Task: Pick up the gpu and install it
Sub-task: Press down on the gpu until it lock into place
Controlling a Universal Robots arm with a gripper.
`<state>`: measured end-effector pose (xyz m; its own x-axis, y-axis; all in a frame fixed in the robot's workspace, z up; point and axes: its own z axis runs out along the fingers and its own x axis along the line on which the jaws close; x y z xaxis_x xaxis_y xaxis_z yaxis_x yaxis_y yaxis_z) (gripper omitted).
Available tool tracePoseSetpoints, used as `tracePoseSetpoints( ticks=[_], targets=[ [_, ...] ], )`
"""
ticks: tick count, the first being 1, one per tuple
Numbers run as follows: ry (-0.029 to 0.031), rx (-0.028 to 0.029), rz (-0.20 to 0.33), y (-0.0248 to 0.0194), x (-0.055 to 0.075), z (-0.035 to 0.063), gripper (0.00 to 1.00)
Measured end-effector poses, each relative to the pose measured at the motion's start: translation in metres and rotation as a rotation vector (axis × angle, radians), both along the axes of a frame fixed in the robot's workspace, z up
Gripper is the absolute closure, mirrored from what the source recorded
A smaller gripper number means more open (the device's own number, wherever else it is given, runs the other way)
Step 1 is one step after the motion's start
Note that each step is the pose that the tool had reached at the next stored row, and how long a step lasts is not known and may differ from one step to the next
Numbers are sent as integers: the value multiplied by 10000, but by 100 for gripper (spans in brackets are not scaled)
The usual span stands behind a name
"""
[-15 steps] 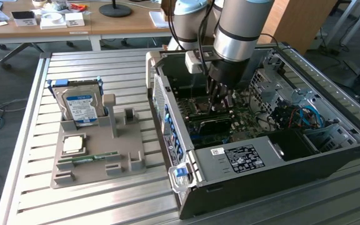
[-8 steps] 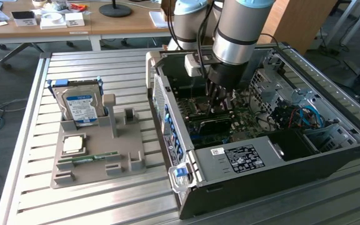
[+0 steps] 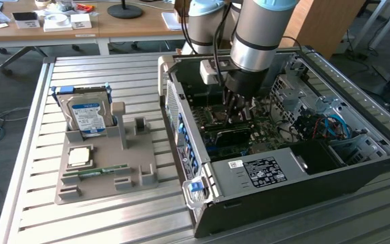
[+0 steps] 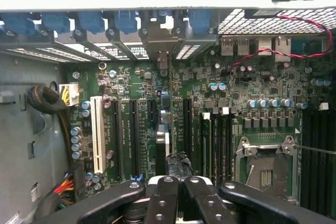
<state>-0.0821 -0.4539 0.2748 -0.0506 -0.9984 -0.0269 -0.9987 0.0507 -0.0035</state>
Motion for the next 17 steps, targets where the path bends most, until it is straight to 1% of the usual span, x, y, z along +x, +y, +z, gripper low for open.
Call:
tracePoseSetpoints(
  ticks=[5, 8, 13, 17],
  targets=[
    [1, -2, 2, -3, 1, -42, 89],
    [2, -4, 1, -3, 1, -42, 89],
    [2, -2, 1, -3, 1, -77, 89],
    [2, -3, 1, -3, 1, -78, 89]
  ],
)
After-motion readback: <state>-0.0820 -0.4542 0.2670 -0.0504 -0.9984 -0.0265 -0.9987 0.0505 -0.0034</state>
